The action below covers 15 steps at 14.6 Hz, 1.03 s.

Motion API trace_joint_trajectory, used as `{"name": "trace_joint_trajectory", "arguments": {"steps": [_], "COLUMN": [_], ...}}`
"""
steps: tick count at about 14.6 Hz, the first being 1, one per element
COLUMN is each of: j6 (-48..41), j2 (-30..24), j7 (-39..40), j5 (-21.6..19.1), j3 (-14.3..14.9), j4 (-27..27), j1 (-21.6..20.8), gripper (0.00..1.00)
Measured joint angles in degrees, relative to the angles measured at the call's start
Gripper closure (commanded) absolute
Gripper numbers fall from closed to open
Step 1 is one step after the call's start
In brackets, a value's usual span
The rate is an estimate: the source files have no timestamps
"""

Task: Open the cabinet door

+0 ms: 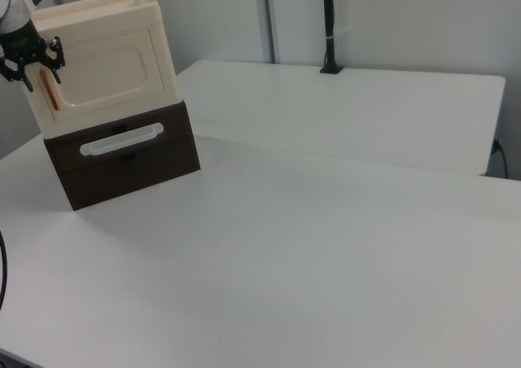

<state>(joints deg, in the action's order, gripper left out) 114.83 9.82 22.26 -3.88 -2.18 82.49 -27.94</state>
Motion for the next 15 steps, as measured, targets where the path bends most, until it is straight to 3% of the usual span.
{"name": "trace_joint_trajectory", "arguments": {"steps": [7,13,15], "j6": [1.23,2.11,2.04], "j2": [0.36,0.76,0.73], "j7": [-0.02,-0.15,-0.33], "j5": [0.00,-0.09,-0.37], "j3": [0.00,-0.01,-0.01], "j4": [-0.05,0.02,0.05], "j1": [0.00,0.04,0.10], "gripper": [0.63,0.89,0.91]}}
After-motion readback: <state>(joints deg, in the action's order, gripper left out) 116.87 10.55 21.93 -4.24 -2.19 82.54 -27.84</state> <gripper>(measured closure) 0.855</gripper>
